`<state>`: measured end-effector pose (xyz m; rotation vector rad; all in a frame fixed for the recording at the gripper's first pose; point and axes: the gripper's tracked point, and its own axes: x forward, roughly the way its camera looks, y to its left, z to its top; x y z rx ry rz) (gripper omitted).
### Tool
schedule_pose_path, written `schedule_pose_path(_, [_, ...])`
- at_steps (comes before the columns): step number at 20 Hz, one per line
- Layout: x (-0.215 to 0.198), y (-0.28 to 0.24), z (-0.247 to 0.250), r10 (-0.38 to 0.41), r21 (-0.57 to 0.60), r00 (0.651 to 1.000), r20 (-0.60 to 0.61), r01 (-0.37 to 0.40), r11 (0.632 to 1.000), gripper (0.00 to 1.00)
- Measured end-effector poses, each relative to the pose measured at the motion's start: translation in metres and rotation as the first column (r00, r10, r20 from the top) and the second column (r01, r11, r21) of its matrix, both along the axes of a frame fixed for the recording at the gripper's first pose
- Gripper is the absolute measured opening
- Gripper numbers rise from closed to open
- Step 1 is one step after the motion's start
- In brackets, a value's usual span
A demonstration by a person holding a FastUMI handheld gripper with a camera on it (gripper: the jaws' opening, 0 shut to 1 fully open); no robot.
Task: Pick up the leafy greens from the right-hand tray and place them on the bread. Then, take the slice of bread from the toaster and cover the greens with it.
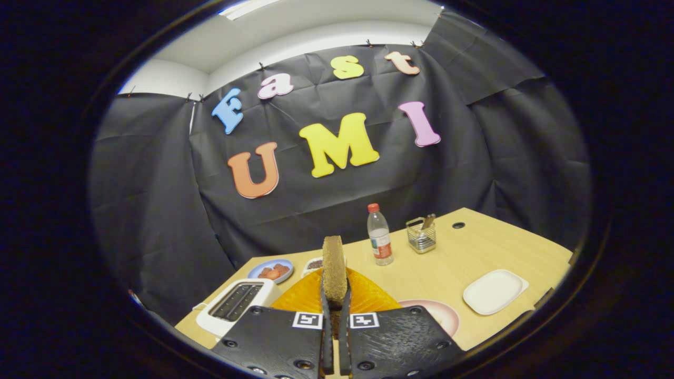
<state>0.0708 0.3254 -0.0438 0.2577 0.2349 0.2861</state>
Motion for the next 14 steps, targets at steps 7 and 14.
schedule_pose_path(7, [0.004, -0.003, -0.071, 0.008, 0.012, 0.995, -0.104, -0.007, 1.000, 0.04])
schedule_pose_path(14, [0.011, -0.008, -0.108, 0.015, 0.046, 0.988, -0.153, -0.008, 0.999, 0.05])
